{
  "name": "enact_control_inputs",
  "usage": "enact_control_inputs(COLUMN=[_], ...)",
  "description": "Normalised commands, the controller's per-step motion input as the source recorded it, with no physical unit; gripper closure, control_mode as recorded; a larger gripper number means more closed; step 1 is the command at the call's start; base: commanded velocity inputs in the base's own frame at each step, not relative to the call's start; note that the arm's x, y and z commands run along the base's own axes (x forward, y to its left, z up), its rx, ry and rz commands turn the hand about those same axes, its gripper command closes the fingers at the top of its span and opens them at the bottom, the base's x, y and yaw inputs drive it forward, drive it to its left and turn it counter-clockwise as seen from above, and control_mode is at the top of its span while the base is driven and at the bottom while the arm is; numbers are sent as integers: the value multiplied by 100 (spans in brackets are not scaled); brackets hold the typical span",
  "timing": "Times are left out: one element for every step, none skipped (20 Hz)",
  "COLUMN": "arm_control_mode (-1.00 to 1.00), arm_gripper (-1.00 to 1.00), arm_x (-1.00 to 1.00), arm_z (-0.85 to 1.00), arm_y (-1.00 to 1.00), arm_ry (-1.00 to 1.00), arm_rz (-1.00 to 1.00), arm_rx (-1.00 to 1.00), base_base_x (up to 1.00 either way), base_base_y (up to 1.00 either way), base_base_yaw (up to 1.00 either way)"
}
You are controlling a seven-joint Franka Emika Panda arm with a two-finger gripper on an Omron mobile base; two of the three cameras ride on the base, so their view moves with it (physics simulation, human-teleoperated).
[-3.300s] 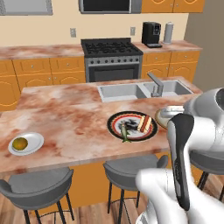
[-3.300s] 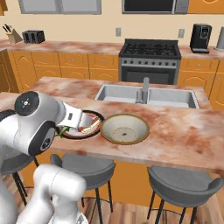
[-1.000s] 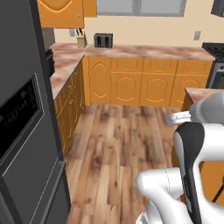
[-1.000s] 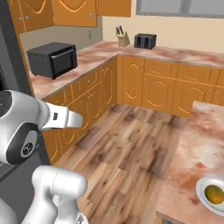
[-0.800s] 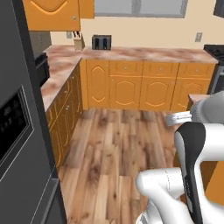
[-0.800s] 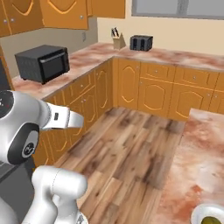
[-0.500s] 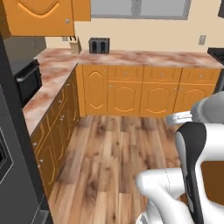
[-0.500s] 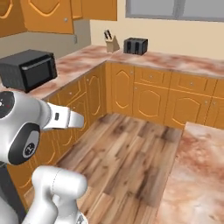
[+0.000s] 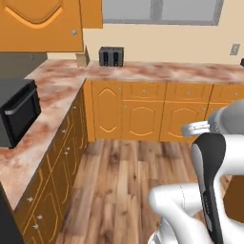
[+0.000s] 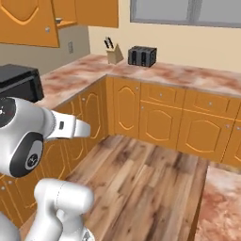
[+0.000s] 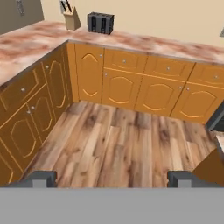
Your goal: Take the smaller bowl and place it next to the appetizer plate on the dining counter , and place the larger bowl next to the plate with cooked food.
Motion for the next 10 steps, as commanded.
enact_control_inputs(arm_control_mode=[100, 100, 100, 100, 100, 100, 100, 100, 100, 100], arm_gripper=[-100, -100, -100, -100, -100, -100, -100, -100, -100, -100], arm_x=[0, 0, 0, 0, 0, 0, 0, 0, 0, 0], arm_z=[0, 0, 0, 0, 0, 0, 0, 0, 0, 0], arm_y=[0, 0, 0, 0, 0, 0, 0, 0, 0, 0], arm_ry=[0, 0, 0, 0, 0, 0, 0, 0, 0, 0], arm_rz=[0, 0, 0, 0, 0, 0, 0, 0, 0, 0], arm_rx=[0, 0, 0, 0, 0, 0, 0, 0, 0, 0], base_base_x=[100, 100, 100, 100, 100, 100, 100, 100, 100, 100], base_base_y=[22, 23, 23, 21, 13, 9, 4, 4, 0, 0], base_base_yaw=[-3, -3, -2, -2, -1, -1, 0, 0, 0, 0])
